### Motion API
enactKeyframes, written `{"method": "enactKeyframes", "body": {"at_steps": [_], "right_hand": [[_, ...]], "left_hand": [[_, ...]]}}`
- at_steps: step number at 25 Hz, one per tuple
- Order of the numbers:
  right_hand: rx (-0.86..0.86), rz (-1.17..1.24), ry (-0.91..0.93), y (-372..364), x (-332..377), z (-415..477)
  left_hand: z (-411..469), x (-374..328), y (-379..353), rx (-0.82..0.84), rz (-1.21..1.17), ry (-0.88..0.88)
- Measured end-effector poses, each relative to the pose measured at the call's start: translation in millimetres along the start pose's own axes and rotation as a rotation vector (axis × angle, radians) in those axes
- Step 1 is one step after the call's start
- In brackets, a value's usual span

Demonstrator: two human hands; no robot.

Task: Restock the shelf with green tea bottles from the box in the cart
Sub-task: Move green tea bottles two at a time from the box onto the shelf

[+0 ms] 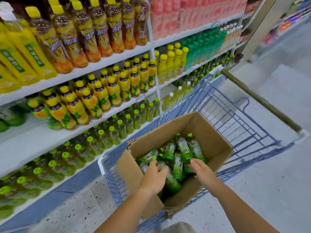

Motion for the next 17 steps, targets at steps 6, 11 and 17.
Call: {"method": "enactKeyframes", "body": {"at_steps": [6,11,17], "right_hand": [[0.045,-0.112,0.016,3.8,-5.7,87.9],[0.041,-0.320,0.050,-10.8,-24.6,160.9],[-0.047,-0.488,0.098,-24.2,-50.5,241.9]], "left_hand": [[62.3,22.8,-50.0,-0.095,0.112,0.160],[132.9,62.0,-73.1,-0.194,0.225,0.298],[192.5,87.1,-94.2,-0.233,0.479,0.300]]}}
Point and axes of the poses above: each hand's wrist, its own z-axis towards the middle knuckle, its own y-axis out of the back of the hand, x = y × z, the point moved 8 cm from there along z, towards the middle knuckle, and after that the axes turned 11 degrees about -x, right-handed, at the moved point
